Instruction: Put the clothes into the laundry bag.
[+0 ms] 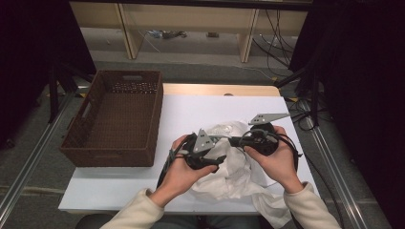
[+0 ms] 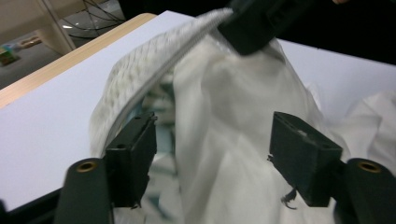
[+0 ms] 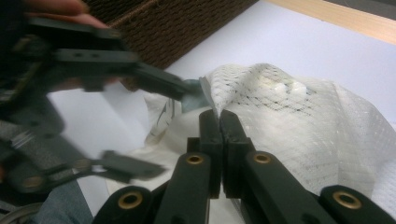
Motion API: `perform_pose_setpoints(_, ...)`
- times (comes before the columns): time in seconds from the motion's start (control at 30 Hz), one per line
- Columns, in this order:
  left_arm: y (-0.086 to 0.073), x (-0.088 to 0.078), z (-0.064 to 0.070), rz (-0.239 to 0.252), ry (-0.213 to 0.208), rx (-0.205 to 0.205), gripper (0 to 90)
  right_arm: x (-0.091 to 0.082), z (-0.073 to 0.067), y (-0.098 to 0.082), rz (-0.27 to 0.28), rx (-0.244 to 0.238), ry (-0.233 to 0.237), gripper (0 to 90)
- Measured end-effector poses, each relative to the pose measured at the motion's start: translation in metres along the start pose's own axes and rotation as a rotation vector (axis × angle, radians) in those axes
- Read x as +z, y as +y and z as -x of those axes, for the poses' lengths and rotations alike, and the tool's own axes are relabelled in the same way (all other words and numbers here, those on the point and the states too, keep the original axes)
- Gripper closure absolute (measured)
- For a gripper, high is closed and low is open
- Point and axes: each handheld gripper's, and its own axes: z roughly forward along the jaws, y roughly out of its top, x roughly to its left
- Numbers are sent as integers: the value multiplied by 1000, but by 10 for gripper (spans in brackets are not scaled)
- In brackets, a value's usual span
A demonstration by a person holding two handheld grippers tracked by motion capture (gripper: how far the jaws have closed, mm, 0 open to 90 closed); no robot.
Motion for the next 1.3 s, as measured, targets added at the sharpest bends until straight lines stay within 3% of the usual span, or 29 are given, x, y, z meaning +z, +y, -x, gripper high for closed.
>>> perform_pose_setpoints(0.1,-14,-6,0,-42,11,-8,278,1,0,0,-2,-8,2,900)
perform_pose_setpoints(0.17,-28,3,-2,-97,29,-18,278,1,0,0,-7,-4,1,900)
perform_pose_setpoints(0.2,-36,12,-5,-141,15,-16,280,1,0,0,-6,-3,2,900)
perform_pose_setpoints(0.23,-42,20,-5,-158,14,-35,283,1,0,1,-7,2,5,900)
perform_pose_setpoints(0.3,-46,31,-8,-187,9,-30,299,1,0,0,-6,-17,-4,900)
perform_pose_setpoints(0.33,-46,36,-11,-191,3,-39,318,3,0,0,-8,-9,11,900)
perform_pose_setpoints(0.37,-45,39,-12,-188,17,-79,348,4,0,0,-11,-7,20,900)
perform_pose_setpoints(0.43,-42,41,-16,-194,28,-55,496,6,-2,-1,-14,3,9,900)
perform_pose_setpoints(0.5,-43,44,-18,-188,48,-47,617,8,0,0,-12,-31,17,900)
perform_pose_setpoints(0.57,-44,50,-16,-165,62,-61,708,7,-2,-1,-12,5,27,900)
perform_pose_setpoints(0.67,-43,49,-17,-154,44,-72,848,6,-4,0,-16,-3,9,900)
perform_pose_setpoints(0.7,-43,49,-17,-154,44,-72,860,6,-5,0,-15,-7,4,900)
perform_pose_setpoints(0.73,-39,41,-20,-155,14,-74,865,7,-5,-1,-15,-4,6,900)
perform_pose_setpoints(0.8,-32,34,-18,-96,-5,-136,868,7,-3,-1,-18,-7,4,900)
perform_pose_setpoints(0.87,-23,25,-17,-45,-35,-152,869,7,1,-1,-5,-34,-2,900)
perform_pose_setpoints(0.97,-8,16,-8,38,-41,-160,870,6,1,-1,-13,-5,-3,900)
perform_pose_setpoints(1.03,0,14,-2,63,-55,-154,870,6,-3,-1,-10,6,4,900)
perform_pose_setpoints(1.07,3,15,0,68,-44,-139,870,4,-5,0,-14,4,8,900)
perform_pose_setpoints(1.2,8,31,-1,76,-20,-147,867,2,-9,1,-8,-18,17,900)
perform_pose_setpoints(1.3,1,58,-10,55,23,-134,864,9,-11,-1,-28,-26,41,900)
